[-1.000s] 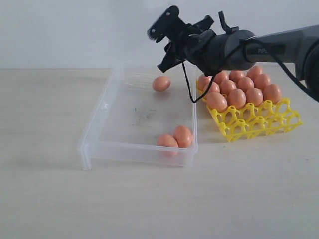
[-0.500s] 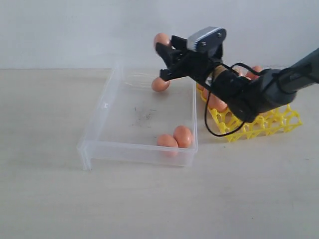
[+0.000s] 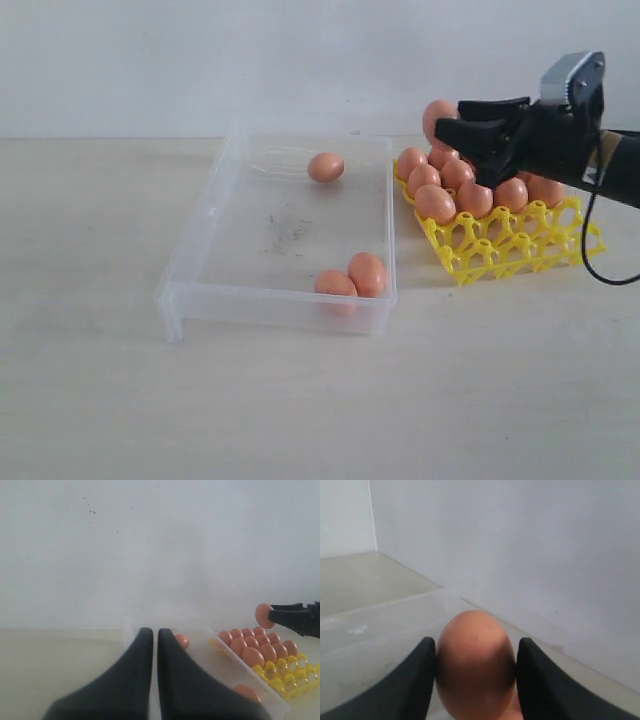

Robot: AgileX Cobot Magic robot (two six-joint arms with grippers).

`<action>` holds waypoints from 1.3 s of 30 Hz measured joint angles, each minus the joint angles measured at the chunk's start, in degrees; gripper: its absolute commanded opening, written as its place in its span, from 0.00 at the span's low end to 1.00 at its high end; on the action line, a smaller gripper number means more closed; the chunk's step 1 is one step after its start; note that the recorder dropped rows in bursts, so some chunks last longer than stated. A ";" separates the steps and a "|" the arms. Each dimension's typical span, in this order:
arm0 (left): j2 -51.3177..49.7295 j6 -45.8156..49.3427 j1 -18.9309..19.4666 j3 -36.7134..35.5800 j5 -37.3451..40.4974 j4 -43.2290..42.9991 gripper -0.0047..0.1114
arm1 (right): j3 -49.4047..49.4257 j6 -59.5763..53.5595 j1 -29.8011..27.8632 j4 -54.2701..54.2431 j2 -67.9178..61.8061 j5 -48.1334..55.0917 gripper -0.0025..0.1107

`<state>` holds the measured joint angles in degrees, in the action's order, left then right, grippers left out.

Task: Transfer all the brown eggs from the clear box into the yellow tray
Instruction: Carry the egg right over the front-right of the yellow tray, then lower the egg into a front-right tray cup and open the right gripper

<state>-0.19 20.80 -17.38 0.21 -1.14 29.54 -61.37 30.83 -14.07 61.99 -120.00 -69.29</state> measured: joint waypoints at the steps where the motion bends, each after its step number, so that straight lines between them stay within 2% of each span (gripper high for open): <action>1: 0.00 0.00 0.00 0.00 0.00 0.00 0.07 | 1.10 0.00 -1.57 0.56 0.00 0.00 0.02; 5: 0.00 0.00 0.00 0.00 0.10 0.00 0.07 | 3.56 0.37 -4.08 3.29 0.00 0.22 0.02; 10: 0.00 0.00 0.00 0.00 0.10 0.00 0.07 | 7.23 -1.23 -1.39 8.52 0.02 0.11 0.02; 18: 0.00 0.00 0.00 0.00 0.22 0.00 0.07 | 14.56 -9.80 -1.85 11.15 1.76 0.01 0.02; 22: 0.00 0.00 0.00 0.00 0.22 0.00 0.07 | 14.66 -12.50 -2.64 11.63 2.37 0.01 0.02; 27: 0.00 0.00 0.00 0.00 0.22 0.00 0.07 | 14.91 -14.27 -3.81 7.28 1.75 0.01 0.02; 39: 0.00 0.00 0.00 0.00 0.22 0.00 0.07 | 11.17 -13.03 -3.86 3.96 -4.50 -0.09 0.02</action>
<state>-0.19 20.80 -17.38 0.21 -0.92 29.54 -50.20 17.80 -17.93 65.95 -124.51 -69.38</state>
